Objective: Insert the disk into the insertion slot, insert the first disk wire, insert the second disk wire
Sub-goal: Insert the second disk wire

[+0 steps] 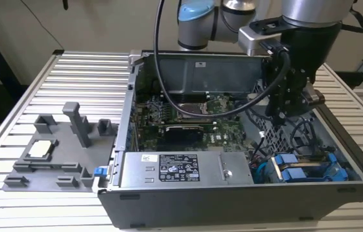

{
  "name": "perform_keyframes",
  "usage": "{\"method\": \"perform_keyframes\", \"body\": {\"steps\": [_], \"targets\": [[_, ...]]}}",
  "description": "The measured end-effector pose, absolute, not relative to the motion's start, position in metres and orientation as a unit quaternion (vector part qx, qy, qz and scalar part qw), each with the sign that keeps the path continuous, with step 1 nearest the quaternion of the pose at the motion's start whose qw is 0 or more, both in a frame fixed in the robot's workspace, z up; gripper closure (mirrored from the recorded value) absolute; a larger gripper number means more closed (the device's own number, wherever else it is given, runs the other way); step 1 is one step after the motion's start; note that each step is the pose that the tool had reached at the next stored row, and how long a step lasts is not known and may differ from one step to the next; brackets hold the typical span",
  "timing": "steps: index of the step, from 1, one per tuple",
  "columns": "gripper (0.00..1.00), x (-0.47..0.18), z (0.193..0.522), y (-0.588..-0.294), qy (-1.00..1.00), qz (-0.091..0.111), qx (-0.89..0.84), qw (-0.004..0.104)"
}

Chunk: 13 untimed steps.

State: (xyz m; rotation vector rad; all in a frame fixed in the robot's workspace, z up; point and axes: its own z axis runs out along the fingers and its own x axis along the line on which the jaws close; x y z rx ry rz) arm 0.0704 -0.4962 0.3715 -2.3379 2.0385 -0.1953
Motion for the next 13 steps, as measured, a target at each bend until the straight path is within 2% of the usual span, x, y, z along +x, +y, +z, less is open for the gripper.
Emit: {"method": "perform_keyframes", "body": {"steps": [3,9,13], "targets": [[0.67,0.0693,0.3684,-0.4952,0.655,-0.070,-0.752,0.020],[0.67,0.0694,0.3646,-0.4952,0.654,-0.083,-0.752,0.017],[0.69,0.0693,0.3646,-0.4953,0.654,-0.084,-0.752,0.016]]}}
